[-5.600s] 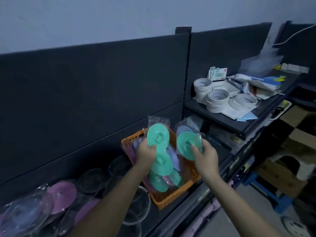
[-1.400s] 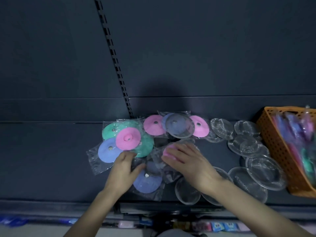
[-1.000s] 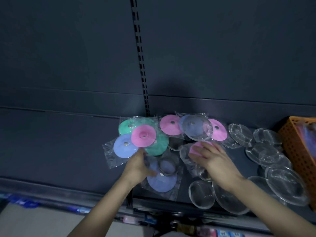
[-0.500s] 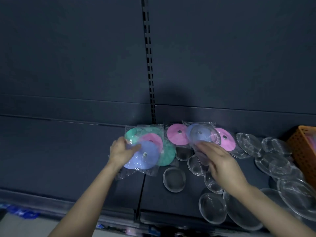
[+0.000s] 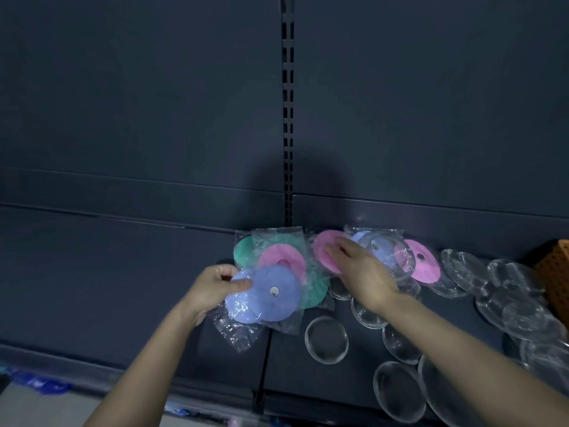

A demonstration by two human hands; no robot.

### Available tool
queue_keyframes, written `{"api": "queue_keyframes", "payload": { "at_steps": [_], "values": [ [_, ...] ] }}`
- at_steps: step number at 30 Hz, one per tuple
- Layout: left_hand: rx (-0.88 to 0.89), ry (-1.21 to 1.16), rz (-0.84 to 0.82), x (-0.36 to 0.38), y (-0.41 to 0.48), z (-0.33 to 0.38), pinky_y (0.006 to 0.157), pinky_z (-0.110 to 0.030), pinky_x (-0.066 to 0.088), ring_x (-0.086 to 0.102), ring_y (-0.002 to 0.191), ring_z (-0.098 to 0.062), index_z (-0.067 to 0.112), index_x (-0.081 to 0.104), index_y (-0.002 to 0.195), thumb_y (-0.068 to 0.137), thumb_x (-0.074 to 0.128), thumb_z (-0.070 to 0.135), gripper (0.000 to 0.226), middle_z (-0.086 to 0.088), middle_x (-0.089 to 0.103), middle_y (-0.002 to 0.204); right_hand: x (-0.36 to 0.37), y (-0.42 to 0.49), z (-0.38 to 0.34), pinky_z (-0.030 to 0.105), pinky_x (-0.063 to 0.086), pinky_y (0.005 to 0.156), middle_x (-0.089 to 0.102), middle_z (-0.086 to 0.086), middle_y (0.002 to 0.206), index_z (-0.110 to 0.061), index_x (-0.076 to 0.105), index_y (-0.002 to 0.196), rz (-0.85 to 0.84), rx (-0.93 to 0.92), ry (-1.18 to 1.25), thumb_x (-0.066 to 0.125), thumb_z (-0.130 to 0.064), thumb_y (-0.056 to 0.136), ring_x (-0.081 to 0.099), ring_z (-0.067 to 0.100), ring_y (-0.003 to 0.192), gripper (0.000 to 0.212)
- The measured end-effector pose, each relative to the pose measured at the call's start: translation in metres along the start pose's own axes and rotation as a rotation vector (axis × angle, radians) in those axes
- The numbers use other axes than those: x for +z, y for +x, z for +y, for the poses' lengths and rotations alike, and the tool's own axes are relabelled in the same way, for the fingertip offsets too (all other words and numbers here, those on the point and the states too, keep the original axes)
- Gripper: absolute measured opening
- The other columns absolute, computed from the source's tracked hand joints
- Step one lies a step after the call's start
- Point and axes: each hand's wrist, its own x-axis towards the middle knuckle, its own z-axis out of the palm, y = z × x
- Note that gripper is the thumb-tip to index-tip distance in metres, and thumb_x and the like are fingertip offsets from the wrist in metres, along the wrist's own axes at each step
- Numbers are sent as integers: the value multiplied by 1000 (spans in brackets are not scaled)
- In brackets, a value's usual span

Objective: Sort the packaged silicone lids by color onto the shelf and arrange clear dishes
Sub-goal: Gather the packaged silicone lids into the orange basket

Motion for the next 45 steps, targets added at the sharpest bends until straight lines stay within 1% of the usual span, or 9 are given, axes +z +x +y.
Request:
{"api": "queue_keyframes", "payload": {
  "at_steps": [3,8,15,22,25,29,35,40,45],
  "values": [
    [57,25,-19,-6,2,-3,53,-20,39,50,62,-15,8,57,76,81,69,3,15,-4,55,68,2,3,-1,33,36,103,33,-3,149,-28,33,143,-28,34,-11,22,-45,88,39,23,132,58],
    [78,-6,51,-7,9,-3,54,-27,30,40,61,-15,15,46,70,80,69,3,27,-3,44,66,-6,9,-5,40,46,95,32,9,139,-12,40,131,-28,82,-168,69,-47,79,37,30,126,69],
    [2,-237,96,20,20,12,64,-34,52,65,73,-27,3,61,88,79,71,1,14,-16,68,84,1,16,-23,39,45,89,46,17,128,-3,39,132,0,68,-326,60,-23,86,46,35,115,54],
    [-2,-244,19,46,23,30,69,-35,57,71,79,-27,6,69,86,75,75,1,13,-13,74,88,-14,15,-13,31,47,83,60,14,113,-8,54,123,284,63,131,56,-1,83,60,32,97,41],
    [-14,-293,59,45,21,38,62,-32,57,70,74,-26,6,67,85,75,73,-2,15,-13,73,86,-25,8,-18,22,38,64,63,2,82,-9,58,112,461,66,315,51,1,86,58,14,73,28],
    [63,-355,53,49,14,53,64,-40,58,71,74,-29,4,67,88,76,71,-3,15,-15,73,86,-38,-4,-29,8,31,44,43,-17,53,-10,58,122,575,125,486,48,7,86,50,-3,49,41],
    [196,-393,56,74,6,78,67,-40,55,65,74,-29,5,62,81,78,67,-3,10,-13,68,80,-44,-17,-36,9,36,53,57,-15,71,-20,61,121,718,144,567,55,-2,87,50,3,53,38],
    [229,-426,-1,109,-2,92,67,-40,51,62,71,-25,10,53,71,83,63,-4,21,-11,62,78,-49,-27,-20,31,44,61,48,-17,59,-27,63,105,836,210,566,59,-8,83,45,6,60,29],
    [167,-528,-108,152,-13,112,58,-39,56,68,66,-23,9,58,69,84,60,-3,20,-9,67,74,-68,-55,9,20,44,96,64,-3,119,-20,58,128,836,157,422,57,-22,83,58,9,108,46]
  ]
}}
